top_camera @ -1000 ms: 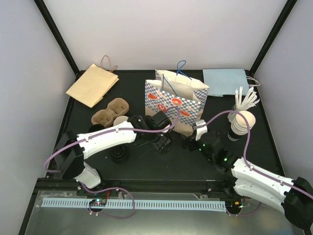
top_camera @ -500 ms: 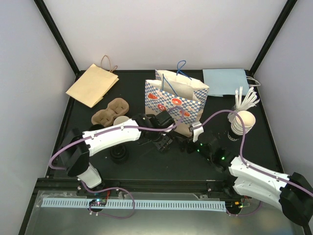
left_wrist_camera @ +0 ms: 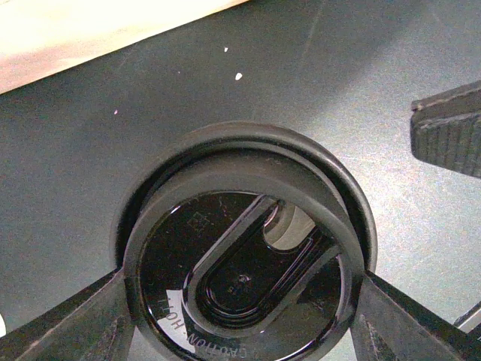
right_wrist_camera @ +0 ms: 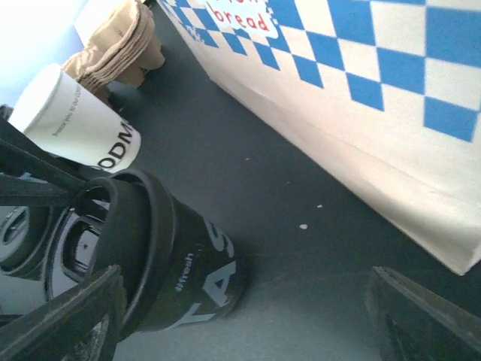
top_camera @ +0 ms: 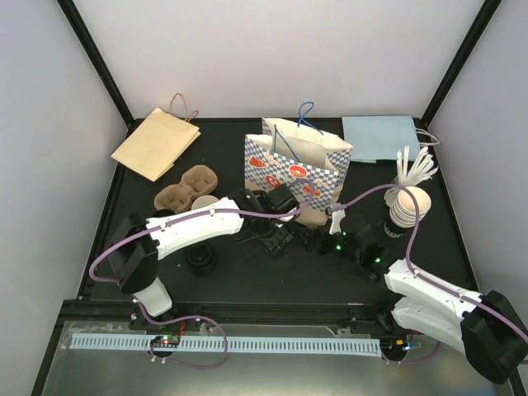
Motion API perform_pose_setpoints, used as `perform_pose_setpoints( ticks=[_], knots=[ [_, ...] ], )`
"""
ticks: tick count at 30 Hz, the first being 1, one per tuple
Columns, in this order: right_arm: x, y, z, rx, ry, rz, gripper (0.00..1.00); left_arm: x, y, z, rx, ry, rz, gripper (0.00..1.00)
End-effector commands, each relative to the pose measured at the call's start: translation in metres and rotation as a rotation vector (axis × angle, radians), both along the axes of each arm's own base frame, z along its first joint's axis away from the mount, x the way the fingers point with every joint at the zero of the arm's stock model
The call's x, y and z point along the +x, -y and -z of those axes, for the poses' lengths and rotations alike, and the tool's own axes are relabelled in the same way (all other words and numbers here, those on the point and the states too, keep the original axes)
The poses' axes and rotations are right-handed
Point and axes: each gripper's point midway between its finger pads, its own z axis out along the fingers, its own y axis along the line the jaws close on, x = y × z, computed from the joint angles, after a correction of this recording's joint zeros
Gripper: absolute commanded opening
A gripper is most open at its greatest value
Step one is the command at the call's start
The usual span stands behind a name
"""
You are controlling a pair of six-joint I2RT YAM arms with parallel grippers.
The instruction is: Pack the takeout coffee
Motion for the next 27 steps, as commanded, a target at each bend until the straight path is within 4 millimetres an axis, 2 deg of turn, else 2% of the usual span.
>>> perform_pose_setpoints(
  ticks=[1,6,12,27],
  knots=[
    [-0.002,-0.022,-0.024,0.174,-0.075,-0.073,0.86,-0.005,-0.004,0.014,0.064,-0.031,0.023,0.64],
    [0.001,-0.026,-0.02,0.208,-0.132,-0.078,0.71,-0.006,-0.004,0.017,0.071,-0.039,0.029,0.64],
    [0.001,-0.034,-0.013,0.23,-0.185,-0.1,0.67,-0.007,-0.003,0.019,0.071,-0.05,0.033,0.64],
    [0.006,-0.026,0.02,0.151,-0.271,-0.032,0.6,-0.011,-0.003,0.025,0.079,-0.073,0.042,0.63]
  ],
)
